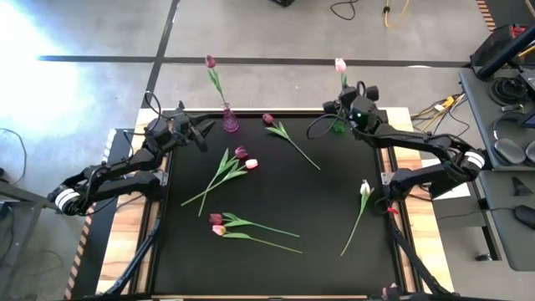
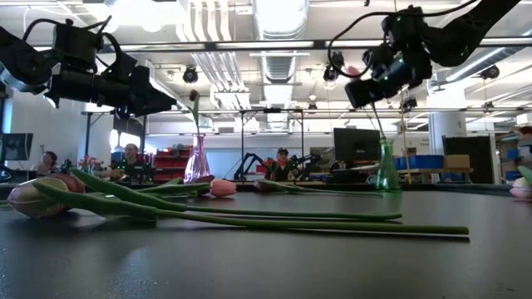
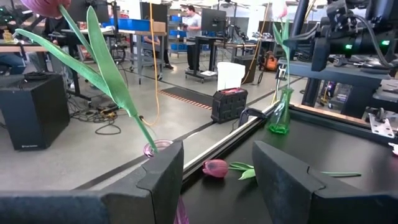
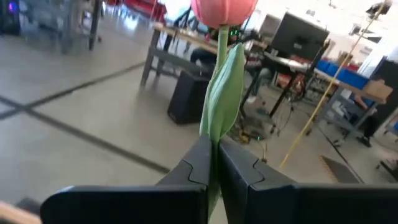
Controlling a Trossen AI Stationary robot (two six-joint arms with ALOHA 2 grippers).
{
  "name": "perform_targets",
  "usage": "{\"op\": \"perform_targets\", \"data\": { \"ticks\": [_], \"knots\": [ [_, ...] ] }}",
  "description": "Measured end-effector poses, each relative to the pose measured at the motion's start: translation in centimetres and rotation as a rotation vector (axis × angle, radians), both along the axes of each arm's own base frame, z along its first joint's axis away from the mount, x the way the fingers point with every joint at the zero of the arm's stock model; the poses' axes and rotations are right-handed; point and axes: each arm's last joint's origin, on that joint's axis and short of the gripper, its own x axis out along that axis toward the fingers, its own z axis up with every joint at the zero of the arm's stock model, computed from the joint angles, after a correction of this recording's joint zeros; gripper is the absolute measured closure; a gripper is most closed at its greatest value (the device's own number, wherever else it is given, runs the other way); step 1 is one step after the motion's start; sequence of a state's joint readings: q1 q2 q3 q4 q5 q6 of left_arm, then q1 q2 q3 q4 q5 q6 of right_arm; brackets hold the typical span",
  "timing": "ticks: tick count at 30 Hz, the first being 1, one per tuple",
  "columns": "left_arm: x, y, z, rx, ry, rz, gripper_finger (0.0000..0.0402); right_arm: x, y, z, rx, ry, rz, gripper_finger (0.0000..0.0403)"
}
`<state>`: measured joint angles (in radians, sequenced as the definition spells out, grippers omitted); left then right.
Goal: Sort flowers into vase by color
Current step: Put the top center pink flower into the green vase, then put the middle left red flower into the purple vase
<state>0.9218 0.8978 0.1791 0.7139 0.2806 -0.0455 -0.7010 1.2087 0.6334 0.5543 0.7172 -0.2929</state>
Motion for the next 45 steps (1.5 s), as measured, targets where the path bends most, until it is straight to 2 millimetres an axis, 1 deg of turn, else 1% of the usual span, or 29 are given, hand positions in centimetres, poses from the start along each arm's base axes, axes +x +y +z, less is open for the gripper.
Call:
{"op": "perform_targets", "data": {
  "ticks": [2,4,10,15,19,24,27,31,33,36,38,40,45],
  "knots": [
    [0.0,0.0,0.0,0.001,0.004,0.000,0.0225,0.0,0.0,-0.2,0.018,0.015,-0.002,0.0383],
    [0.0,0.0,0.0,0.001,0.005,0.000,0.0225,-0.1,0.0,-0.3,0.024,0.025,-0.015,0.0367],
    [0.0,0.0,0.0,0.001,0.007,0.000,0.0225,-0.1,0.0,-0.3,0.028,0.002,-0.020,0.0293],
    [0.0,0.0,-0.1,0.001,0.007,0.000,0.0225,0.1,-0.1,0.5,0.015,-0.015,-0.019,0.0243],
    [0.0,0.0,-0.1,0.001,0.007,0.000,0.0225,0.3,-0.2,1.4,0.007,-0.024,-0.016,0.0219],
    [0.0,0.0,-0.1,-0.005,0.012,0.000,0.0225,0.4,0.4,2.4,0.030,0.001,0.001,0.0208],
    [0.0,0.0,-0.1,-0.003,0.015,0.000,0.0225,0.2,1.2,3.0,0.046,-0.001,0.007,0.0207],
    [0.0,0.0,-0.1,-0.003,0.015,0.002,0.0227,-0.3,2.9,3.7,0.060,0.023,-0.016,0.0207],
    [0.0,0.0,-0.2,-0.005,0.016,0.000,0.0233,-0.6,3.7,3.9,0.072,0.036,-0.031,0.0209],
    [0.1,0.0,-0.1,-0.014,0.022,-0.033,0.0253,-1.3,5.0,4.1,0.099,0.048,-0.039,0.0220],
    [0.3,0.0,0.2,-0.033,0.034,-0.090,0.0273,-1.6,5.8,4.2,0.124,0.031,-0.024,0.0236],
    [0.6,0.2,0.7,-0.066,0.060,-0.156,0.0297,-1.9,6.7,4.2,0.147,0.030,0.000,0.0261],
    [1.7,-0.2,1.8,-0.135,0.206,-0.263,0.0364,-1.8,8.3,3.3,0.197,0.066,0.058,0.0345]
  ]
}}
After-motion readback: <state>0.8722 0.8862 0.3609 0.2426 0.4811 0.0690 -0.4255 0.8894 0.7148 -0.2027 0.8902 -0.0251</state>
